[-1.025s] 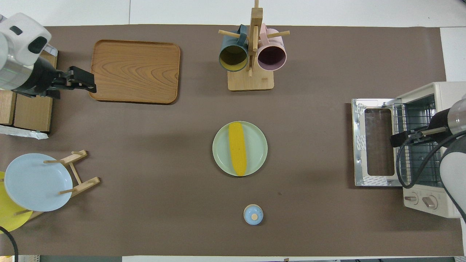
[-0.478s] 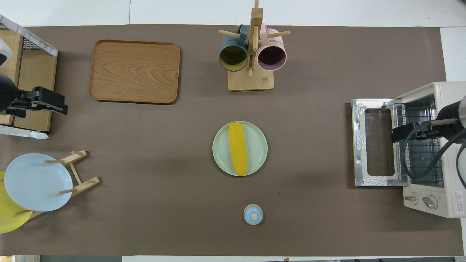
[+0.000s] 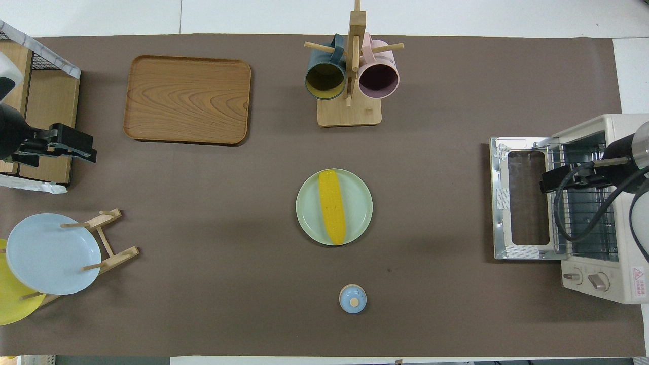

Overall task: Put corn in oven
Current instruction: 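Release the corn and retract the left gripper while the right gripper withdraws, then move the right gripper to the green plate and grasp its rim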

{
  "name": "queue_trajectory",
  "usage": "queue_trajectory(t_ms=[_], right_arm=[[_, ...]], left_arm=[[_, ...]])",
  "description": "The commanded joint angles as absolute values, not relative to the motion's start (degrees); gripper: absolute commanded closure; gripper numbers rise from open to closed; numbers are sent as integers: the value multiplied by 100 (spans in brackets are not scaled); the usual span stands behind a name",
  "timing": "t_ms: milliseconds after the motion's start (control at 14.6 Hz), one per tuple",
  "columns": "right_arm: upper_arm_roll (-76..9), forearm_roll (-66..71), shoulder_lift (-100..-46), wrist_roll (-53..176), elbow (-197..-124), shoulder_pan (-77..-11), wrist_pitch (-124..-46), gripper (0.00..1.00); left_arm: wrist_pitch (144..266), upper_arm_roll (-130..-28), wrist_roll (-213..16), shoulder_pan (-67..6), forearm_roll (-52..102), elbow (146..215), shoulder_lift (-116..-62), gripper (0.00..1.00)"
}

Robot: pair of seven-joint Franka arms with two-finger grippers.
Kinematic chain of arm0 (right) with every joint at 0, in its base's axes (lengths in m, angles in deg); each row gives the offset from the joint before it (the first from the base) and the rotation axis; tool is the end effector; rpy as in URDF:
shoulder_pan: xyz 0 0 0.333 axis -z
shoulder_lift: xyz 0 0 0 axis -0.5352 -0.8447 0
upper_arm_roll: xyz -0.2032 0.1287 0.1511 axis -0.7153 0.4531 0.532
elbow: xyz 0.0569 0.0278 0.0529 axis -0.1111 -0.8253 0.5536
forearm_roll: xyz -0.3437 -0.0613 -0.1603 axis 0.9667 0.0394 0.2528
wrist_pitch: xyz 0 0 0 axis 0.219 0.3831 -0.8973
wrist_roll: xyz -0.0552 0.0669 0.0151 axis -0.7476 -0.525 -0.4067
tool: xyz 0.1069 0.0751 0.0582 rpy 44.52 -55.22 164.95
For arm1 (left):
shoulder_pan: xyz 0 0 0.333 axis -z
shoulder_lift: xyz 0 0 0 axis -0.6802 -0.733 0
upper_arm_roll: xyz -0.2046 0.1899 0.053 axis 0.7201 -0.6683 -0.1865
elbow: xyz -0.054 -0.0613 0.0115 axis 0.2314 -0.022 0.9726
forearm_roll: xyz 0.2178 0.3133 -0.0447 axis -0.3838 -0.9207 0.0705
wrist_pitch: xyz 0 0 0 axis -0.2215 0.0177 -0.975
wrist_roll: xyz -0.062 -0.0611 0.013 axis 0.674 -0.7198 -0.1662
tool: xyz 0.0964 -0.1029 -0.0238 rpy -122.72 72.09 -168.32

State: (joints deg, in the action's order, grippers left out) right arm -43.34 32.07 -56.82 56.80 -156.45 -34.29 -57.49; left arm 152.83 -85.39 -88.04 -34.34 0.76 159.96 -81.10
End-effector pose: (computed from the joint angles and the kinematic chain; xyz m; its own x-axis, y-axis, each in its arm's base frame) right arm 0.5268 -0.0028 0.4935 0.9882 0.0527 -0.1438 0.0491 -0.9984 -0.0283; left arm 0.5411 -0.0514 0.5416 0.9962 -0.0076 -0.0867 -0.0062 -0.9999 0.0154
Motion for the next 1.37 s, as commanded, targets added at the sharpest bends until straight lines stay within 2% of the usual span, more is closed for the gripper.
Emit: queue_trajectory(t_ms=[0, 342, 547, 615, 683, 752, 1025, 1299], right_arm=[[-4618, 3182, -5786, 5603, -15388, -3675, -5526, 0], [-4584, 3191, -5655, 5586, -15458, -3702, -5605, 0], [-4566, 3174, -5391, 5612, -16193, -3728, -6366, 0], [-4566, 3165, -5260, 5603, -16614, -3763, -6918, 15], [-4558, 3165, -5189, 5595, -16958, -3772, -7210, 63], [-4549, 3139, -5179, 5464, -17301, -3815, -7370, 100], [-4557, 3130, -5293, 5137, -18576, -4114, -9028, 100], [-4558, 3130, -5829, 5137, -19105, -4114, -10270, 100]], left_arm=[[14979, -8539, -8709, -3522, -46, 15959, -7952, 0], [14996, -8522, -8700, -3645, 7, 15932, -7908, 0], [15014, -8522, -8709, -3671, 42, 16072, -7829, 0], [15022, -8513, -8726, -3671, 42, 16081, -7811, 0], [15040, -8513, -8744, -3671, 42, 16081, -7811, 0], [15066, -8513, -8744, -3671, 42, 16073, -7811, 0], [15110, -8504, -8753, -3653, 33, 16073, -7820, 0], [15093, -8504, -8779, -3627, 33, 16046, -7811, 0]])
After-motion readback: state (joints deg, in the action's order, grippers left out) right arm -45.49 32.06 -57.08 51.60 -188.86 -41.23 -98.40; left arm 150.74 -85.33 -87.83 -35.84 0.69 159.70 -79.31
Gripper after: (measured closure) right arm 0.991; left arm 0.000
